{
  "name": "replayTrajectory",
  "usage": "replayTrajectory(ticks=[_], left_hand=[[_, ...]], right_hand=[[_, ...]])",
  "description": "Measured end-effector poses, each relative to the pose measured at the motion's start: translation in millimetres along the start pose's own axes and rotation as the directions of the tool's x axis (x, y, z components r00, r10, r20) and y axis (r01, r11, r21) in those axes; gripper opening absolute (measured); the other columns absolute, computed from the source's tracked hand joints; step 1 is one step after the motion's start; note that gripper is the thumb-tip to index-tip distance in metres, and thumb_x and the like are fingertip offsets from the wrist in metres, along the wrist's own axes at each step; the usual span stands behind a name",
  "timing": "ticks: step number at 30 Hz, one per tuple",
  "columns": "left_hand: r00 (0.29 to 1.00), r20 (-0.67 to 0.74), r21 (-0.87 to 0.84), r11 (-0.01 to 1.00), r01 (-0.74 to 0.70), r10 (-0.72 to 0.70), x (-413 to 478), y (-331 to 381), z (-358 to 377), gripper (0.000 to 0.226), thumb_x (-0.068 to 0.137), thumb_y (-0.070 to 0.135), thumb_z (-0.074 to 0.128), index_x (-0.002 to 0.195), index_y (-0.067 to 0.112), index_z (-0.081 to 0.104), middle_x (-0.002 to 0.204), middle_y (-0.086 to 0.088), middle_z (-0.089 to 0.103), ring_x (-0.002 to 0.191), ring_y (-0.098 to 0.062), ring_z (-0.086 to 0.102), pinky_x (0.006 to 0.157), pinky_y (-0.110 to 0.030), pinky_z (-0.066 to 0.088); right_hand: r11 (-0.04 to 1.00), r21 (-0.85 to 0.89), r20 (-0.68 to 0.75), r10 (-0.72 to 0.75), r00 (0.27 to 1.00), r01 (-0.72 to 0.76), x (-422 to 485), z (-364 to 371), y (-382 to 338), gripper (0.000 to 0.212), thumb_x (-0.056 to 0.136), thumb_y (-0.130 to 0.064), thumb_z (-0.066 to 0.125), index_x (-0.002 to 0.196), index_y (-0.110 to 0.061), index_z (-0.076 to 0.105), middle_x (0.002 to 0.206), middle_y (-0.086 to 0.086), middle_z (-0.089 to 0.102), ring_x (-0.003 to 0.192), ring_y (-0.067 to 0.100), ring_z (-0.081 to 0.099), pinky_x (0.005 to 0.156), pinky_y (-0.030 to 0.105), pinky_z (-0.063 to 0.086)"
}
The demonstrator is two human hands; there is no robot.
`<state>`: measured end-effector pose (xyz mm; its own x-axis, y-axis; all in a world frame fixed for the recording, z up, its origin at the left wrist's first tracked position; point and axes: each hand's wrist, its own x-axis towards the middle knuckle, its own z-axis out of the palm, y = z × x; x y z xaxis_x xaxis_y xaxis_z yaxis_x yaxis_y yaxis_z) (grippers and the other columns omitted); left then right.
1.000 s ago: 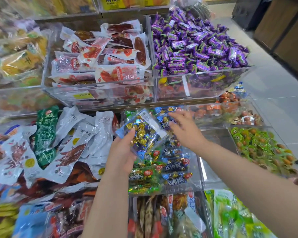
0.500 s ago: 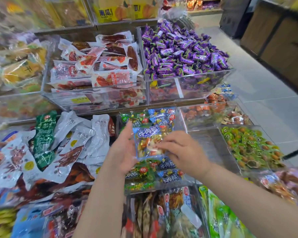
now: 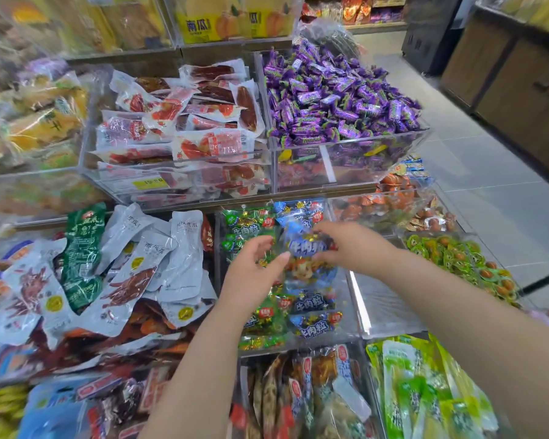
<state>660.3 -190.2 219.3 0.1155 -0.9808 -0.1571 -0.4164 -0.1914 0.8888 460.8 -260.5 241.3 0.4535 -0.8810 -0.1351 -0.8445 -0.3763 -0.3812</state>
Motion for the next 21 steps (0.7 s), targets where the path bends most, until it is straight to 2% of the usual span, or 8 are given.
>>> replayTrajectory(ticks=[2,3,6,8,12,14,17,21], left_hand=[[0.993,0.086,0.224,0.970,-0.097,0.080,0,-7,0,0.094,0.068,0.065,0.069,0.147,0.038,0.025,0.151,0.024,0.020,0.140,0.002,0.012,0.111,-0.031,0.017],[0.978,0.172,0.382,0.907,-0.177,0.119,2,-10,3,0.109,0.063,0.071,0.068,0.151,0.036,0.013,0.156,0.021,0.006,0.141,0.001,-0.005,0.113,-0.034,0.007],[0.939,0.313,0.737,0.587,-0.334,0.141,10,-22,20,0.119,0.067,0.079,0.056,0.153,0.026,-0.007,0.159,0.004,-0.018,0.143,-0.019,-0.027,0.110,-0.044,-0.016],[0.944,0.302,0.801,0.501,-0.327,0.134,16,-29,28,0.106,0.079,0.077,0.042,0.153,0.023,-0.011,0.159,-0.003,-0.022,0.142,-0.024,-0.029,0.107,-0.047,-0.022],[0.965,0.255,0.858,0.445,-0.257,0.067,26,-40,32,0.091,0.086,0.075,0.023,0.153,0.023,-0.008,0.158,-0.010,-0.023,0.144,-0.029,-0.026,0.111,-0.050,-0.020],[0.970,0.241,0.876,0.435,-0.211,-0.015,30,-43,29,0.097,0.083,0.081,0.019,0.153,0.020,-0.006,0.159,-0.011,-0.021,0.145,-0.030,-0.022,0.114,-0.052,-0.013],[0.973,0.209,0.895,0.420,-0.148,-0.103,31,-46,28,0.110,0.075,0.088,0.016,0.150,0.016,-0.018,0.159,-0.013,-0.020,0.146,-0.029,-0.020,0.115,-0.052,-0.009],[0.983,0.183,0.917,0.353,-0.183,0.033,36,-39,36,0.125,0.067,0.092,0.027,0.128,0.014,-0.050,0.155,-0.017,-0.028,0.137,-0.035,-0.036,0.108,-0.057,-0.021]], right_hand=[[0.989,-0.131,-0.010,0.066,0.998,-0.067,15,-7,9,0.054,0.086,-0.040,0.064,0.134,-0.024,0.045,0.118,0.007,0.061,0.105,0.026,0.057,0.080,0.035,0.048],[0.981,-0.177,-0.001,0.084,0.996,-0.083,24,-8,11,0.053,0.087,-0.039,0.061,0.135,-0.023,0.044,0.119,0.009,0.060,0.107,0.028,0.056,0.081,0.036,0.048],[0.952,-0.298,0.053,0.091,0.994,-0.072,48,-9,10,0.049,0.092,-0.035,0.056,0.135,-0.017,0.042,0.122,0.015,0.057,0.111,0.032,0.053,0.085,0.040,0.048],[0.938,-0.344,0.075,0.071,0.995,-0.041,58,-8,7,0.048,0.092,-0.034,0.054,0.136,-0.019,0.042,0.126,0.015,0.055,0.116,0.032,0.050,0.090,0.041,0.045],[0.875,-0.483,0.151,0.066,0.986,0.016,65,8,1,0.049,0.092,-0.029,0.051,0.139,-0.025,0.036,0.130,0.012,0.050,0.124,0.033,0.041,0.102,0.052,0.030],[0.872,-0.489,0.131,0.099,0.986,-0.023,64,14,1,0.052,0.092,-0.022,0.049,0.141,-0.027,0.033,0.135,0.014,0.046,0.128,0.034,0.037,0.106,0.053,0.025],[0.895,-0.426,0.080,0.185,0.980,-0.134,60,11,3,0.052,0.091,-0.015,0.049,0.140,-0.025,0.034,0.135,0.018,0.046,0.128,0.035,0.036,0.104,0.051,0.028],[0.874,-0.445,0.025,0.229,0.973,-0.194,51,10,-3,0.045,0.089,-0.013,0.049,0.132,-0.017,0.040,0.126,0.019,0.048,0.124,0.037,0.037,0.099,0.049,0.032]])
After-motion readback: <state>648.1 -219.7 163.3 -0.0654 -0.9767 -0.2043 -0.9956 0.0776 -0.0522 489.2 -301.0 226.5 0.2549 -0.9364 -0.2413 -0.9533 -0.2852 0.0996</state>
